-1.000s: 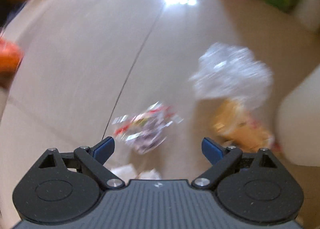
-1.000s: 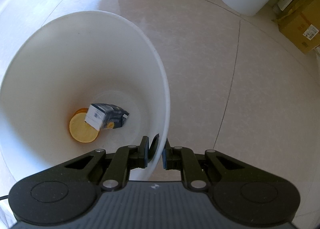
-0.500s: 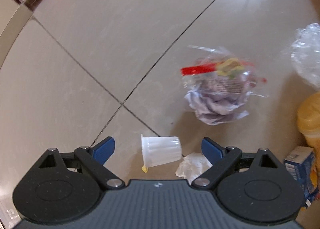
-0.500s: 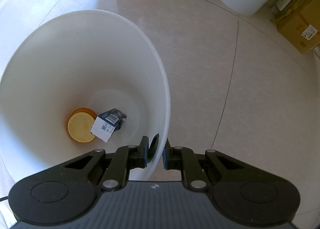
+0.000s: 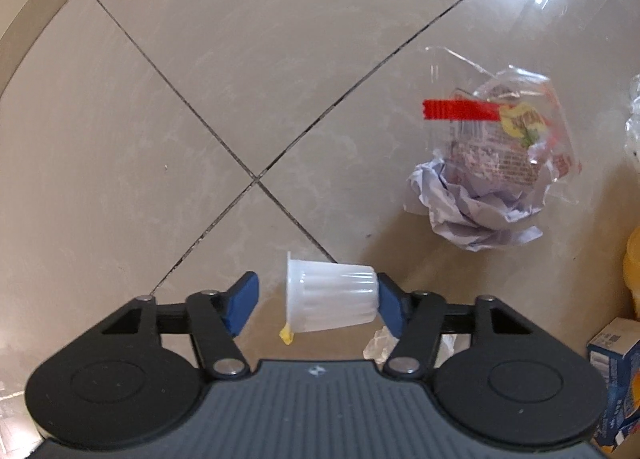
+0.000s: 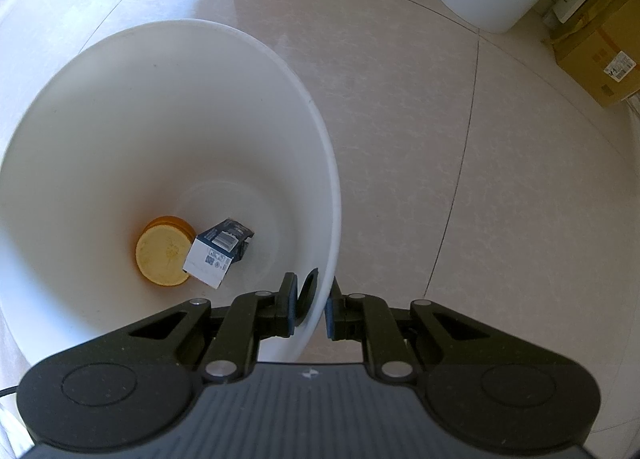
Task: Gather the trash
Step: 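Move the left gripper to the small white cup and grasp it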
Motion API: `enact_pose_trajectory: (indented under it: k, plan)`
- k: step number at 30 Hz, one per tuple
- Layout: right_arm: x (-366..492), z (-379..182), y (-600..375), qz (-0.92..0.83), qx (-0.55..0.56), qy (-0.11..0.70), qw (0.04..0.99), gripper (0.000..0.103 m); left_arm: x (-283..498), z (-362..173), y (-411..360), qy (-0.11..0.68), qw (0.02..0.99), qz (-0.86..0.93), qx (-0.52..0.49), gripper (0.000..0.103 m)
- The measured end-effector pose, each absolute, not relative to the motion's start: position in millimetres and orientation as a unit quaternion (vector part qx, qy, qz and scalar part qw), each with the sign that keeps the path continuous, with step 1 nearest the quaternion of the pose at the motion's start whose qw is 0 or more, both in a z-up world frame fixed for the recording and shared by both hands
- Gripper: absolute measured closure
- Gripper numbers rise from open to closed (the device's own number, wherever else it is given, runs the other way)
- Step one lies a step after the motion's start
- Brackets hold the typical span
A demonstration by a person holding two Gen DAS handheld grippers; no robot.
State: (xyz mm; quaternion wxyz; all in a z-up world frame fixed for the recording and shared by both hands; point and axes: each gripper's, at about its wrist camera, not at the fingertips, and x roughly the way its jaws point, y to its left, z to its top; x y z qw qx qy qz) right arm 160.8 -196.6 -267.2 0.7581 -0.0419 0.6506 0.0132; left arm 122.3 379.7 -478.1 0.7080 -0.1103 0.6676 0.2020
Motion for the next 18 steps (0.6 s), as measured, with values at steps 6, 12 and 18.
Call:
enact_pose_trajectory:
  k: [6,12,18]
  plan:
    - [161,-267,-196,0.013,-0.042,0.651,0.758,0.087,121,-473,385,0.666,0.71,0.195,-0.122,0.061]
    - [160,-268,-196,0.014,-0.042,0.649,0.759,0.087,123,-450,380,0.663,0.719,0.175,-0.112,0.061]
    - [160,-267,-198,0.016,-0.04,0.648,0.76,0.087,134,-411,348,0.667,0.732,0.115,-0.076,0.061]
